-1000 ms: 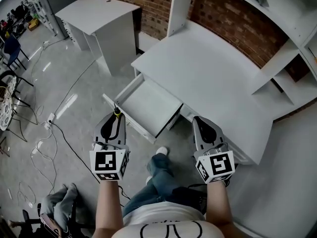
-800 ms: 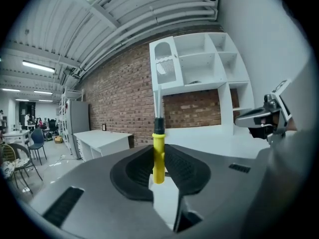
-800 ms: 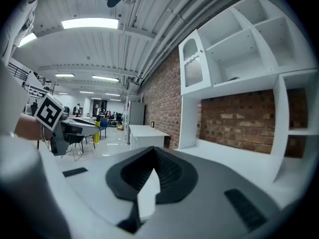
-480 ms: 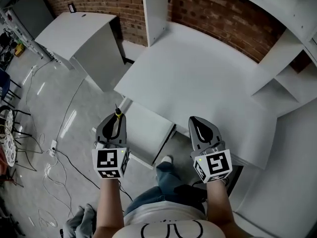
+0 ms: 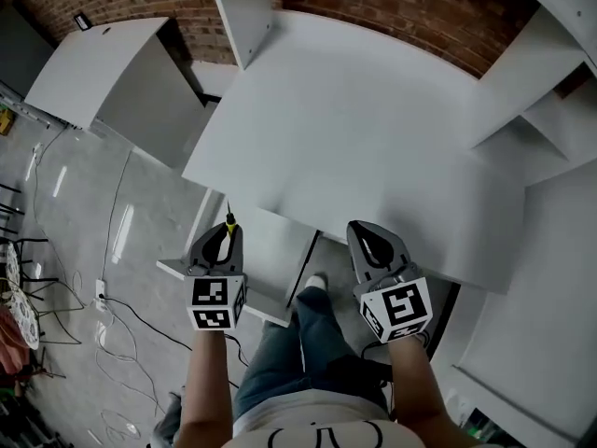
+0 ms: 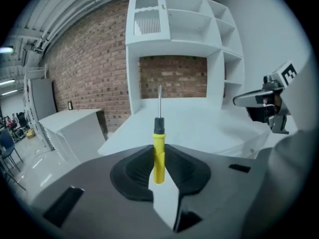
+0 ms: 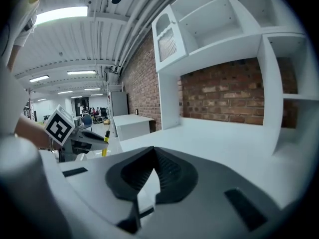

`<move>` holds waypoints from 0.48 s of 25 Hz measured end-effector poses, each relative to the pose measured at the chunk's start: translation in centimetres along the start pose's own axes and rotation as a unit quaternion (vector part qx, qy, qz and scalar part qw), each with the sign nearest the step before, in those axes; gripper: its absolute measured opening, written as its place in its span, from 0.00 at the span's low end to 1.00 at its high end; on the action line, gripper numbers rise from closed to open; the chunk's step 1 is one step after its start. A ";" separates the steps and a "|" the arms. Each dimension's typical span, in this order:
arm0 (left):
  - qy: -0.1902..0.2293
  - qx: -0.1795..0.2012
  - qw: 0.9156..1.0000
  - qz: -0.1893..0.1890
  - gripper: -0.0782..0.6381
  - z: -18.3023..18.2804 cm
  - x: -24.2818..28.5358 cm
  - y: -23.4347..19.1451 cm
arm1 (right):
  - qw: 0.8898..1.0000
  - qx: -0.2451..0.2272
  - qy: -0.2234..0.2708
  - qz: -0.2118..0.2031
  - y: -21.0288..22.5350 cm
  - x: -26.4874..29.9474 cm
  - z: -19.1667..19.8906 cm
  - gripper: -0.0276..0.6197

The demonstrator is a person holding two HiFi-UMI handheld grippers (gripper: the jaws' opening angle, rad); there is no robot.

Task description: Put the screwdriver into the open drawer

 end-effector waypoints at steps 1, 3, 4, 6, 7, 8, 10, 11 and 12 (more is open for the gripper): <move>-0.015 0.002 1.000 0.008 0.22 0.8 0.7 -0.2 | 1.000 0.003 -0.009 0.000 -0.4 0.1 0.6 0.06; -0.050 0.010 0.998 0.028 0.22 2.6 1.9 -0.5 | 1.000 0.011 -0.026 0.004 -1.5 0.0 1.7 0.06; -0.070 0.014 0.997 0.039 0.22 3.5 2.5 -0.8 | 0.999 0.016 -0.034 0.009 -2.1 0.0 2.1 0.06; -0.111 0.021 0.992 0.064 0.22 5.4 3.4 -1.3 | 0.998 0.026 -0.049 0.020 -3.6 -0.2 2.7 0.06; -0.134 0.026 0.988 0.076 0.22 6.3 3.9 -1.6 | 0.998 0.031 -0.057 0.026 -4.4 -0.3 3.0 0.06; -0.158 0.032 0.983 0.088 0.22 7.2 4.5 -1.8 | 0.997 0.035 -0.063 0.031 -5.1 -0.4 3.3 0.06; -0.207 0.050 0.971 0.111 0.22 8.9 6.1 -2.1 | 0.995 0.046 -0.075 0.042 -6.3 -0.4 3.9 0.06; -0.230 0.061 0.964 0.121 0.22 9.8 7.0 -2.2 | 0.994 0.052 -0.082 0.047 -6.9 -0.3 4.2 0.06; -0.251 0.071 0.957 0.129 0.22 10.7 7.8 -2.3 | 0.993 0.057 -0.089 0.052 -7.5 -0.3 4.6 0.06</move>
Point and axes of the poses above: the fingertips, and each gripper's own axes: x forward along the fingers, y to its right, z out of its underside, the point moved 8 cm from there along -x, backward along the fingers, and after that the axes turned 12 degrees about -x, right-handed, at the moved point
